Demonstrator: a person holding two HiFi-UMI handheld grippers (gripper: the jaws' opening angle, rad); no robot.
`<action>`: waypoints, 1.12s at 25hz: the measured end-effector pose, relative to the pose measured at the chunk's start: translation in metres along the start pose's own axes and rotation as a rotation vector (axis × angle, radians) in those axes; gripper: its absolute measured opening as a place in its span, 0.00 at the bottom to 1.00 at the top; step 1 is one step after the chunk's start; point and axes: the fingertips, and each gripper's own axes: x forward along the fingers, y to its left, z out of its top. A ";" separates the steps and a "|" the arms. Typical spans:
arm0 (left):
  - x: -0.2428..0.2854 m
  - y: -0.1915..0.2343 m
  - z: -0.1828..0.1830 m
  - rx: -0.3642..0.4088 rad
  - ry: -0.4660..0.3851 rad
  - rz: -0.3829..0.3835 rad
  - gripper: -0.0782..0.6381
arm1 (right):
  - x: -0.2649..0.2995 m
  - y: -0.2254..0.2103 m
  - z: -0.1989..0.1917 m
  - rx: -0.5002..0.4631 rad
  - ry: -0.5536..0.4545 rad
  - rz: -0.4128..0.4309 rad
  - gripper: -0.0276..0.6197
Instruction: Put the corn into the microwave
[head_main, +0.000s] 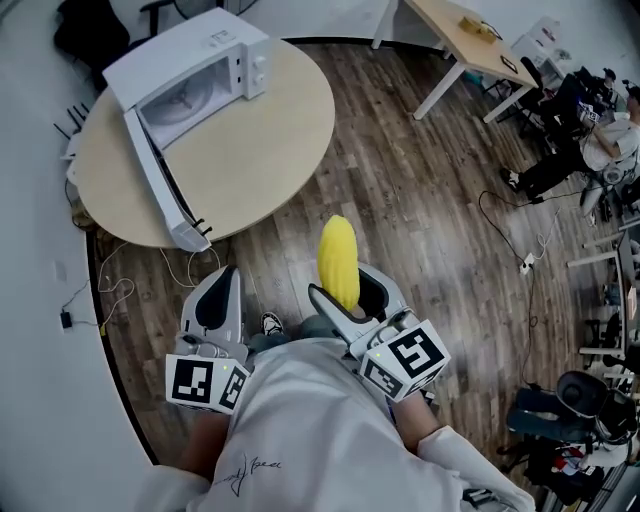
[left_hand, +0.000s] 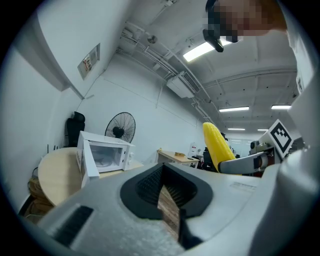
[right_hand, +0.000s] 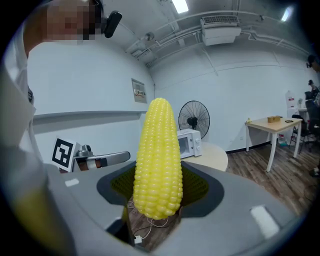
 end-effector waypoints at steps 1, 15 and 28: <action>0.001 0.005 0.000 -0.013 -0.006 0.014 0.09 | 0.003 -0.002 0.001 0.000 0.003 0.003 0.44; 0.054 0.034 0.018 -0.009 -0.033 0.086 0.09 | 0.074 -0.047 0.035 -0.037 -0.005 0.103 0.44; 0.162 0.074 0.042 0.004 -0.016 0.168 0.09 | 0.175 -0.123 0.080 -0.055 0.029 0.262 0.44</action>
